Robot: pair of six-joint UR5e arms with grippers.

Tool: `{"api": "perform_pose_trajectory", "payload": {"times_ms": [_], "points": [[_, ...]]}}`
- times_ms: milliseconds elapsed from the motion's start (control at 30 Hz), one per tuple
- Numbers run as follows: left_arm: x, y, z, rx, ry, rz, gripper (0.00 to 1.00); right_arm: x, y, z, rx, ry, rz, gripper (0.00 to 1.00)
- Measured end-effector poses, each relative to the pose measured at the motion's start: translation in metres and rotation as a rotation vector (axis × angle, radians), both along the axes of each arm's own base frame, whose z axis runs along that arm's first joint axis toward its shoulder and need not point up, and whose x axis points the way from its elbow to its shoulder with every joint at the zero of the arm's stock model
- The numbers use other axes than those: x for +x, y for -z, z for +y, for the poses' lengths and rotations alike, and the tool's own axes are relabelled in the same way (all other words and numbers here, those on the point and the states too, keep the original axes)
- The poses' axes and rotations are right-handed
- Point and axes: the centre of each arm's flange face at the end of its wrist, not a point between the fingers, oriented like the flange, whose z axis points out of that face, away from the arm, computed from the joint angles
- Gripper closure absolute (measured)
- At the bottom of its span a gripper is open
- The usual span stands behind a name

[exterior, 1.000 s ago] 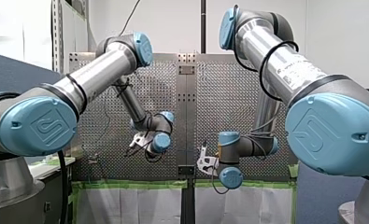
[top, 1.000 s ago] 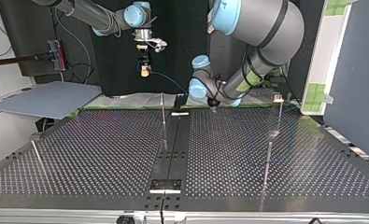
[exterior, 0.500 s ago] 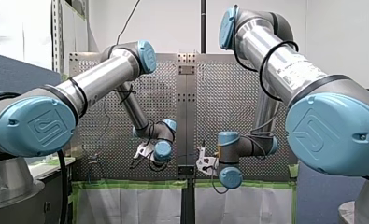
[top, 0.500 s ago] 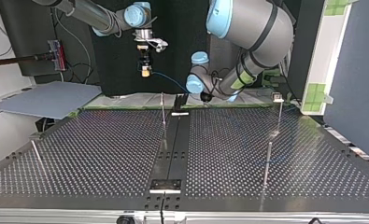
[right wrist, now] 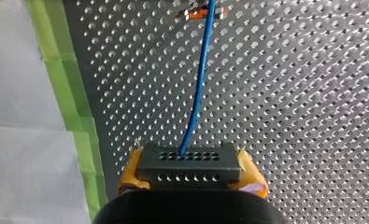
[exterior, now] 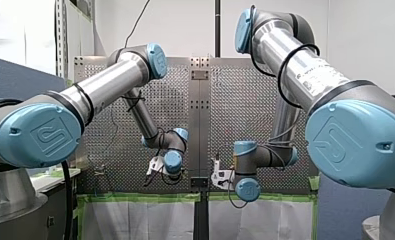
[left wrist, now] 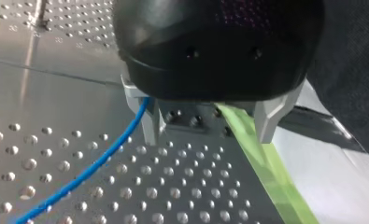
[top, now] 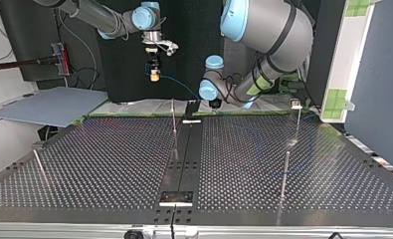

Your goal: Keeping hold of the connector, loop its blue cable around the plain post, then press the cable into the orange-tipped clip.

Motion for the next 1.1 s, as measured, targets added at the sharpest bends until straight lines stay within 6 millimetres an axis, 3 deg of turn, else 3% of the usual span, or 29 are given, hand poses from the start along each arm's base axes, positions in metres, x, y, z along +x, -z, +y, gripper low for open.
{"api": "perform_pose_trajectory", "payload": {"times_ms": [467, 1100], "points": [[-0.005, 0.009, -0.006, -0.186, 0.05, 0.019, 0.0, -0.002, 0.002, 0.003, -0.009, 0.016, 0.078, 1.0], [-0.01, 0.014, -0.014, -0.278, 0.19, 0.044, 0.0, -0.012, 0.003, 0.001, -0.016, 0.093, 0.155, 1.0]]}}
